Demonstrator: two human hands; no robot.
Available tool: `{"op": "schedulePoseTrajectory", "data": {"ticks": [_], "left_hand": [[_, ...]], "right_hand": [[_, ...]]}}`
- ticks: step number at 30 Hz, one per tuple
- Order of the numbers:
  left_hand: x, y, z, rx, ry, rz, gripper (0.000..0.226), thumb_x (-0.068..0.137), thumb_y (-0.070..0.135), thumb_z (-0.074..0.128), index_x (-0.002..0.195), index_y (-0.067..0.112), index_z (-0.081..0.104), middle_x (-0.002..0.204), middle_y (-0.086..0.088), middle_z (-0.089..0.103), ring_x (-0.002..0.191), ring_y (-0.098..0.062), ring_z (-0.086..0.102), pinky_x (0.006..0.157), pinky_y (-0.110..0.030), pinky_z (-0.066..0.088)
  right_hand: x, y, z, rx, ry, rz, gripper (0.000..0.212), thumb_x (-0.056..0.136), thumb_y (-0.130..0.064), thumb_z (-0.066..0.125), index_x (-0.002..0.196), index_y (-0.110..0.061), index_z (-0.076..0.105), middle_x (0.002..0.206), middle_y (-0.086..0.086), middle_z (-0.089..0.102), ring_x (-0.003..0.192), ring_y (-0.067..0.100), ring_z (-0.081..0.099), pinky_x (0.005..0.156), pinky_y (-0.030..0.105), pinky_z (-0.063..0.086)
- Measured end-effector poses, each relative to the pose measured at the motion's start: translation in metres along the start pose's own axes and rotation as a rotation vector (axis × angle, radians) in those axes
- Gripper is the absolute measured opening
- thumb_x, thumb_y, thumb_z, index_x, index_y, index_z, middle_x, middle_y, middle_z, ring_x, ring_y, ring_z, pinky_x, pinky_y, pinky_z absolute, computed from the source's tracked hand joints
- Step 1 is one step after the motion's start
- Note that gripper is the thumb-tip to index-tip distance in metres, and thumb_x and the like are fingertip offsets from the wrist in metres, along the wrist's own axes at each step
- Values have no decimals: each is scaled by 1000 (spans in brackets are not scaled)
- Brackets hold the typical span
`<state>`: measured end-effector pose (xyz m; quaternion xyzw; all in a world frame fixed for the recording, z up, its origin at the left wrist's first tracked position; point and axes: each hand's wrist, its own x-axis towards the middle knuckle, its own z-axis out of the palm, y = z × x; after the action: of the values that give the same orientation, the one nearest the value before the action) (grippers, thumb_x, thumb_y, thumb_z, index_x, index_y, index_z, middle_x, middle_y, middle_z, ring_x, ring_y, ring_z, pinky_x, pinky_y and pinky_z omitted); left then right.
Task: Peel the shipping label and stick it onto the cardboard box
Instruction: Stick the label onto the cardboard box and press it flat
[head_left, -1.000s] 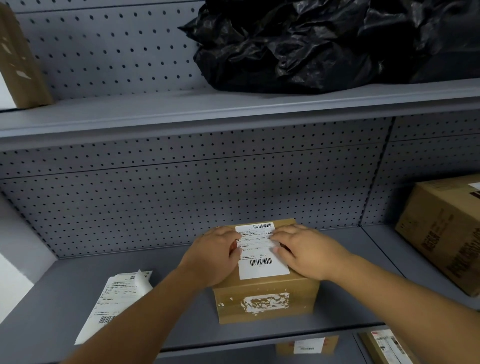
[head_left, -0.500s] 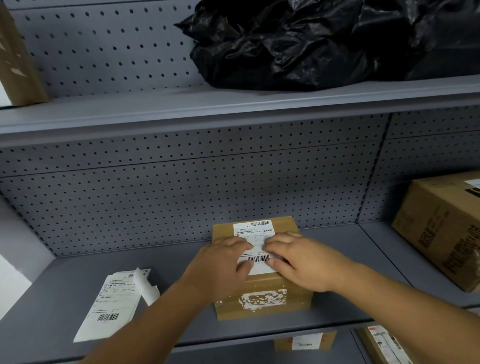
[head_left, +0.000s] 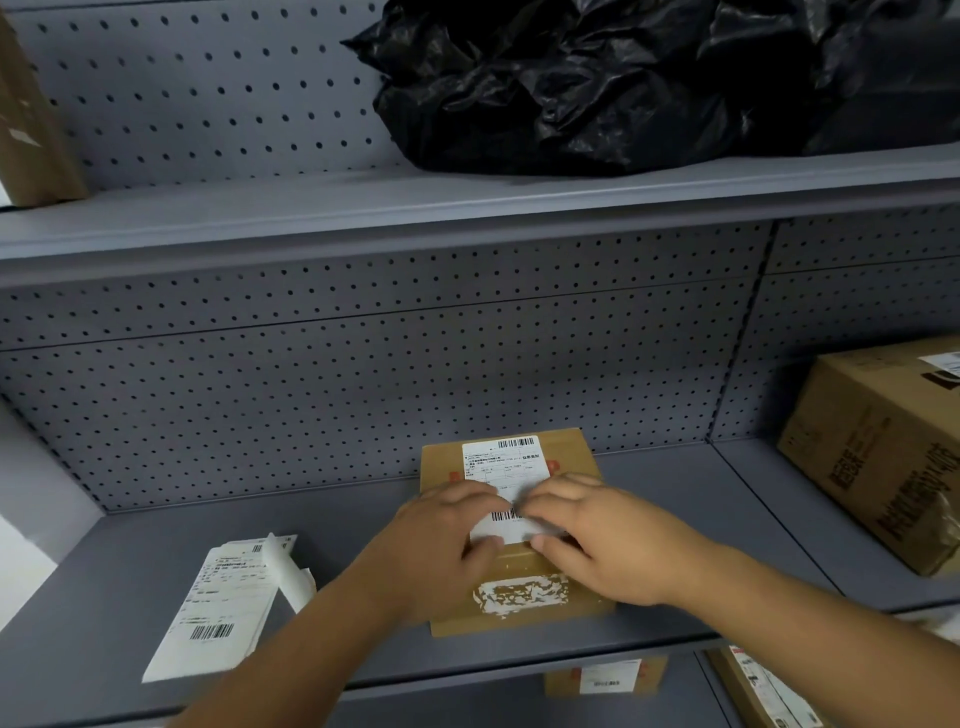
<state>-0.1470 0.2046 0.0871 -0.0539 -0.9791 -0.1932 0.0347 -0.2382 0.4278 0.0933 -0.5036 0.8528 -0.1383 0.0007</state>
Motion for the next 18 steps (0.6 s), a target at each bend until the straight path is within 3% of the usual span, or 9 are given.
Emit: {"op": "schedulePoseTrajectory", "data": {"ticks": [5,12,18], "left_hand": [[-7,5,7,13,5,59,45,97,50,47,140,39,51,145,23,49,133,-1,43,115,-29,34],[-22,-10,5,50,29,1,62,87,65,32,141,41,51,149,26,44,137,2,40,118,-34,31],[-39,-24,13,53,125,-50,50,90,60,43,137,46,54,146,28,47,133,-1,45,111,-41,37]], "right_hand": [[-8,-3,3,11,-14,-48,43,103,-43,42,141,-29,56,142,-15,53,132,4,42,112,21,34],[-28,16,-6,-44,-4,7,44,105,-45,40,145,-31,53,148,-19,50,137,-1,37,110,12,24],[-35,20,-8,-45,11,35,44,104,-45,41,142,-30,56,144,-17,53,133,1,42,112,22,36]]}}
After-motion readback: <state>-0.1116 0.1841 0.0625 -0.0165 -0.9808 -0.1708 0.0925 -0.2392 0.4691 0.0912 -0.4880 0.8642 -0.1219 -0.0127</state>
